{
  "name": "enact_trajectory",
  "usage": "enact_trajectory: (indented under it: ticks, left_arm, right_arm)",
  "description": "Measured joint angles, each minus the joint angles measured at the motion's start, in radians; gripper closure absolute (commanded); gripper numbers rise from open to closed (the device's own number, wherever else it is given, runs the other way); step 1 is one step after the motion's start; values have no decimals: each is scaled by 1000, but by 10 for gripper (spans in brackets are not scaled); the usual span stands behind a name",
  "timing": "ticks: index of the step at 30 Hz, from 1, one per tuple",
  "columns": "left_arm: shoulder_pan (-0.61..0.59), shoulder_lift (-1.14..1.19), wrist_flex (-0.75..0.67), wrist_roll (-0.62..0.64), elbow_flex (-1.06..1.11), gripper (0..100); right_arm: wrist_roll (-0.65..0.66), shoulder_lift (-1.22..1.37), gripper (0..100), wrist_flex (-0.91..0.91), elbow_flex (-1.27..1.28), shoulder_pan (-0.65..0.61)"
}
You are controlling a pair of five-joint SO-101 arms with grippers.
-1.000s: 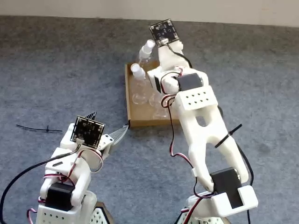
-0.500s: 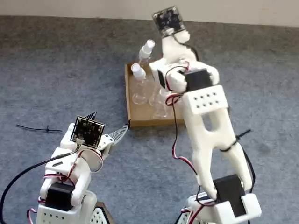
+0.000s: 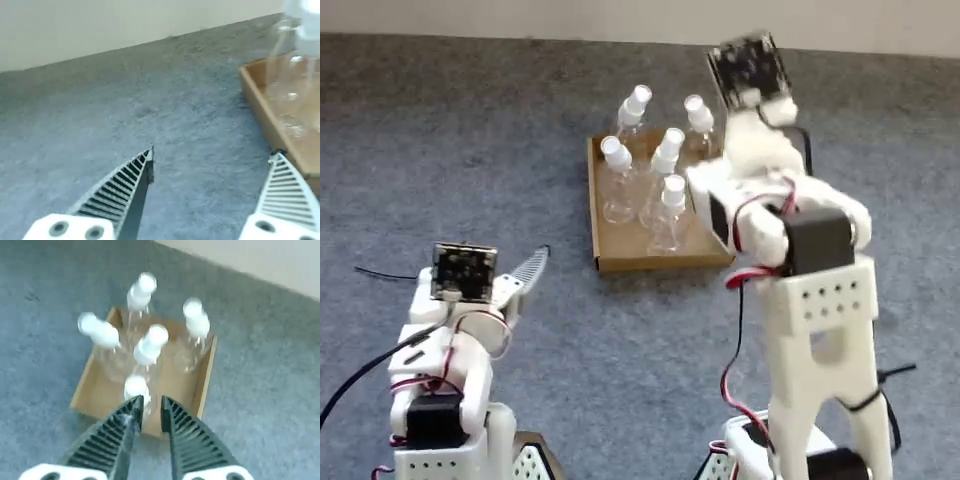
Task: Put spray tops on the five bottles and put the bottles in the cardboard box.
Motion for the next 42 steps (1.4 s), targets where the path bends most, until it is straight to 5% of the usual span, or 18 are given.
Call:
enact_trajectory:
  ticks: [8, 22, 26, 29, 34, 42]
  left_arm:
    - [-141, 0, 28, 0, 0, 681]
    - [-161, 2, 11, 0, 270, 685]
    - [-207, 5, 2, 0, 275, 801]
    - [-226, 5, 2, 0, 275, 994]
    - [-233, 5, 21, -14, 275, 913]
    - [-233, 3, 313, -66, 275, 898]
  right_arm:
    - [0, -308, 991, -175, 572, 2]
    - [2, -1020, 991, -322, 1439, 3]
    - [2, -1234, 991, -322, 1628, 8]
    - [3, -1304, 991, -324, 1666, 46]
    - [3, -1304, 991, -325, 1666, 121]
    - [3, -1309, 991, -285, 1666, 157]
